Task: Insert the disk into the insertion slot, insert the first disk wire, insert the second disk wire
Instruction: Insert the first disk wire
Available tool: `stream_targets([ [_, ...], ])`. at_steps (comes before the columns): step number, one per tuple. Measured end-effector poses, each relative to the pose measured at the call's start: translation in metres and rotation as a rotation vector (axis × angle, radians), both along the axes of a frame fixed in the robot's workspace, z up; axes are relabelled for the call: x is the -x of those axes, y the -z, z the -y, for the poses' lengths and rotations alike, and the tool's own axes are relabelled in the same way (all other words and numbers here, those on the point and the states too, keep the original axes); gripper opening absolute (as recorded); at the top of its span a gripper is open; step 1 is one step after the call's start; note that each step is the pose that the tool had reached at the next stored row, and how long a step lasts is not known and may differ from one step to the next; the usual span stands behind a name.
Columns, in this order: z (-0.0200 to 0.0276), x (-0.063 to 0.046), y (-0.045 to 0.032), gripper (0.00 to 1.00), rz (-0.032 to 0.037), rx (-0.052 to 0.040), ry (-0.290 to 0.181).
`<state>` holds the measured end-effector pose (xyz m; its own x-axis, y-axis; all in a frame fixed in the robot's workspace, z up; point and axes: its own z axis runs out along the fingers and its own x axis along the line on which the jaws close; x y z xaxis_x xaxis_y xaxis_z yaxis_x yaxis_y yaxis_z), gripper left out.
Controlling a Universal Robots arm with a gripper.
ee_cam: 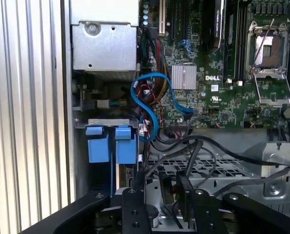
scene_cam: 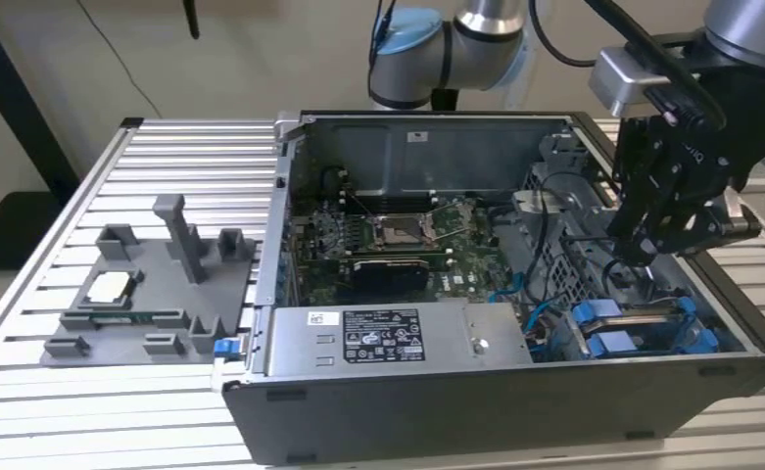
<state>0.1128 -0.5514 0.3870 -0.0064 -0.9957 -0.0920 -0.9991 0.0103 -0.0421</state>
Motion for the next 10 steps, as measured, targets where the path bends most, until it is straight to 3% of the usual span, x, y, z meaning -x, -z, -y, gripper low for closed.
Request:
stream_targets([
  [2, 0.0000, 0.0001, 0.0003, 0.38, 0.0021, -0.0135, 0.000],
  [3, 0.0000, 0.0002, 0.0005, 0.31, 0.0027, -0.0187, 0.000],
  [4, 0.0000, 0.0002, 0.0008, 0.31, 0.0033, -0.0223, 0.000],
  [6, 0.0000, 0.0002, 0.0012, 0.31, 0.0039, -0.0276, 0.000],
  [10, 0.0000, 0.0002, 0.0013, 0.31, 0.0039, -0.0283, 0.000],
])
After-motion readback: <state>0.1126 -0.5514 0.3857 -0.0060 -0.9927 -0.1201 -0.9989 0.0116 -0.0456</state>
